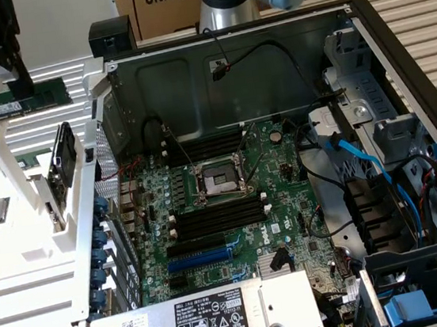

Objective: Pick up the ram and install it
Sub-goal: 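Pick up the ram and move it above insertion slot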

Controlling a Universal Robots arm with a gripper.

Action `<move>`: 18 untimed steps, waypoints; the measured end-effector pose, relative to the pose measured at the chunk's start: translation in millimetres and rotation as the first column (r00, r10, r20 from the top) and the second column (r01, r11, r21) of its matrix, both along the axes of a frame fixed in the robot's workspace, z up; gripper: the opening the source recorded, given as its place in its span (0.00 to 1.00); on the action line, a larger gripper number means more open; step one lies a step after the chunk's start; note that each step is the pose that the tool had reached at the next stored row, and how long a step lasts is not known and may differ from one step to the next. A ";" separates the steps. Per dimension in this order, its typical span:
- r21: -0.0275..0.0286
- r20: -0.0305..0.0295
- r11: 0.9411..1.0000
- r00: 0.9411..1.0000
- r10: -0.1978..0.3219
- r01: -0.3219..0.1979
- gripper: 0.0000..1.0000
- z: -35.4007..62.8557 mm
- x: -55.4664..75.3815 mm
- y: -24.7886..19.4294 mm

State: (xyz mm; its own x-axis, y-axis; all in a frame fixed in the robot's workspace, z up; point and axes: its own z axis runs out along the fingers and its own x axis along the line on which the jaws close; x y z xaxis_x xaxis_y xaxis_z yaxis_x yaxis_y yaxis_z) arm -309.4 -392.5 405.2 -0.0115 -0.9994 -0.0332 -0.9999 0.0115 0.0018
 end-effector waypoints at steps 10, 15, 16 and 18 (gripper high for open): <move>0.001 0.001 1.000 1.000 0.000 0.000 0.12 5.2 46.2 0.0; 0.002 0.005 1.000 1.000 0.000 0.000 0.12 5.2 81.3 0.0; 0.002 0.005 1.000 1.000 0.000 0.000 0.12 5.2 85.9 0.0; 0.002 0.005 1.000 1.000 0.000 0.000 0.12 5.3 95.0 0.0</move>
